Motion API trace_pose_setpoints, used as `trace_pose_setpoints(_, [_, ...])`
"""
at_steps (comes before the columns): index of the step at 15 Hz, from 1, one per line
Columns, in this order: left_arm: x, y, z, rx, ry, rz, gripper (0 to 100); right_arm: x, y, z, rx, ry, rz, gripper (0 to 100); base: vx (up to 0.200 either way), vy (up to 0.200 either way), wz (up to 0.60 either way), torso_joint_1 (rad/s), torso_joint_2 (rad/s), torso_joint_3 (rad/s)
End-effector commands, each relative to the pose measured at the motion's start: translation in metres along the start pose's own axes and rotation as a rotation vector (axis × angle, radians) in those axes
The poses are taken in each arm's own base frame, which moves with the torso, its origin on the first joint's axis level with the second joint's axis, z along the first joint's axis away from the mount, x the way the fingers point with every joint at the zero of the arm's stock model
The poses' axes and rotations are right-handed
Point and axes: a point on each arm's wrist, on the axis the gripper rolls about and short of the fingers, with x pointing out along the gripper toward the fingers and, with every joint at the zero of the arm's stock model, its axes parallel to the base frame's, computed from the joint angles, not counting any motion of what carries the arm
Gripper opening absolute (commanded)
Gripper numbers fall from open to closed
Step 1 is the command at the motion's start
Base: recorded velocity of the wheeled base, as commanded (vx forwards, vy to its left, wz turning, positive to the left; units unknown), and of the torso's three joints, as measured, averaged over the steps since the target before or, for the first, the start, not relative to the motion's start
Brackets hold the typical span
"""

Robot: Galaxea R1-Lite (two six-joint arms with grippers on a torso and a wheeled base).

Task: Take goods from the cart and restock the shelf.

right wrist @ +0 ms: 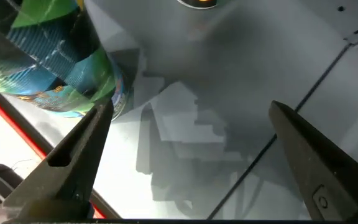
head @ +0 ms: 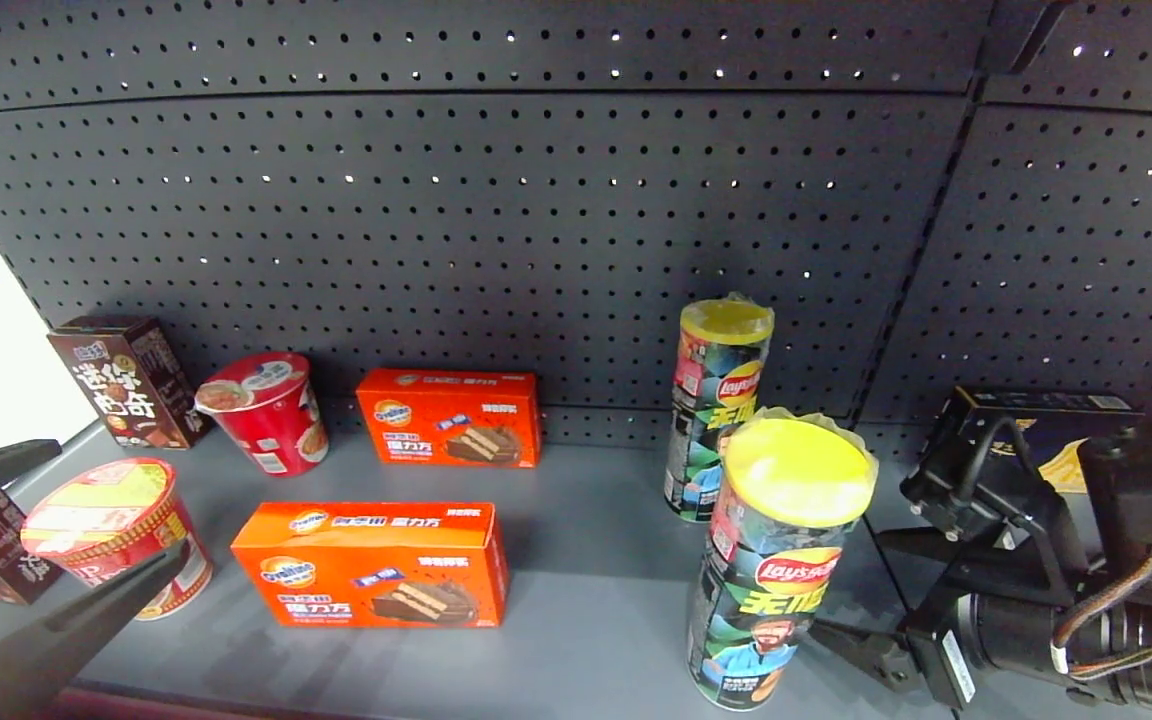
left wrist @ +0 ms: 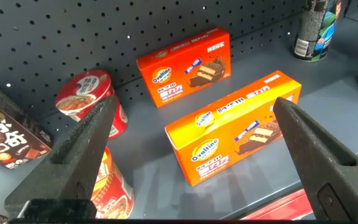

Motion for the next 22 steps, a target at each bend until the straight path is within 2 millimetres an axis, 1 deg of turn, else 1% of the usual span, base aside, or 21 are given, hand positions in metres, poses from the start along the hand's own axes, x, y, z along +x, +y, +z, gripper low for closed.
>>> trace_pose_setpoints(1, [0.0005,0.0,-0.0006,-0.001,0.003,-0.001,100,0.0005,0.0016,-0.0001,-0.005,0.0,0.008,100,0.0,0.0,0.0,0.0,0.0,0.0])
trace_pose_setpoints(6, [0.0005,0.0,-0.0007,-0.002,0.004,-0.002,100,0.001,0.007,0.0008,-0.018,-0.002,0.03,100,0.0,0.0,0.0,0.0,0.0,0.0])
trace_pose_setpoints(10, [-0.0001,-0.0023,-0.0088,-0.013,0.025,-0.008,100,0.0013,0.0076,0.0007,-0.02,-0.001,0.033,100,0.0,0.0,0.0,0.0,0.0,0.0])
trace_pose_setpoints(22, [-0.0004,-0.0028,-0.0101,-0.016,0.029,-0.009,100,0.0081,0.0103,0.0025,-0.026,0.011,0.049,100,0.0,0.0,0.0,0.0,0.0,0.0])
